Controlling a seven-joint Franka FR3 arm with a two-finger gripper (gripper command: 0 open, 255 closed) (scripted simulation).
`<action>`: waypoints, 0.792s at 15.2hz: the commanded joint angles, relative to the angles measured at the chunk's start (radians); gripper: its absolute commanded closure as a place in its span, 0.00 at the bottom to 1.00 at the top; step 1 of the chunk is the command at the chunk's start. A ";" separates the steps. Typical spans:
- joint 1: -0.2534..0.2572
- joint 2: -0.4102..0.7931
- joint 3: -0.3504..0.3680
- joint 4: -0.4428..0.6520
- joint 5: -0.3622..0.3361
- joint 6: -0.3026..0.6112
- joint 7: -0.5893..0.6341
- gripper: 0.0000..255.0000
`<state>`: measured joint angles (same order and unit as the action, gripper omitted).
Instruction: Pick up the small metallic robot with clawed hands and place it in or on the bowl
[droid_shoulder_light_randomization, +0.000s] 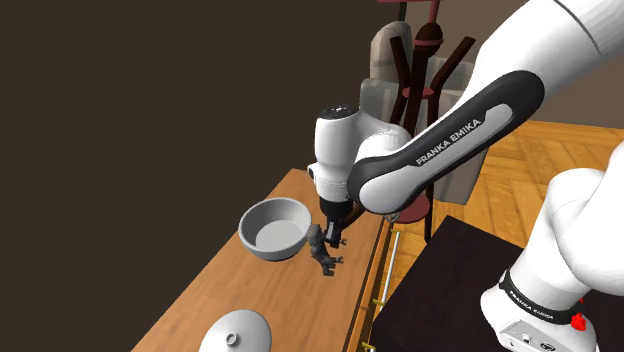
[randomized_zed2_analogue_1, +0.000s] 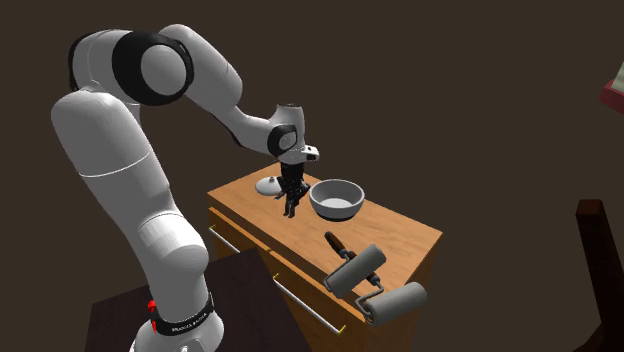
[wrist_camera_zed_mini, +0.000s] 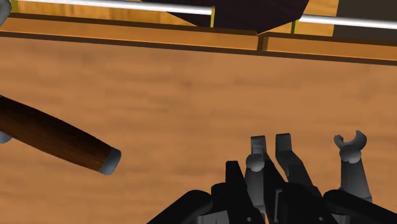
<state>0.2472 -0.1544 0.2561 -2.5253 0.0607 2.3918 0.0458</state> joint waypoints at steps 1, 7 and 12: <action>0.001 -0.018 -0.002 0.013 0.004 -0.031 -0.003 1.00; 0.003 -0.073 -0.008 0.049 0.015 -0.121 -0.012 1.00; 0.005 -0.111 -0.014 0.085 0.021 -0.195 -0.017 1.00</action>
<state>0.2514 -0.2590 0.2432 -2.4484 0.0804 2.2119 0.0288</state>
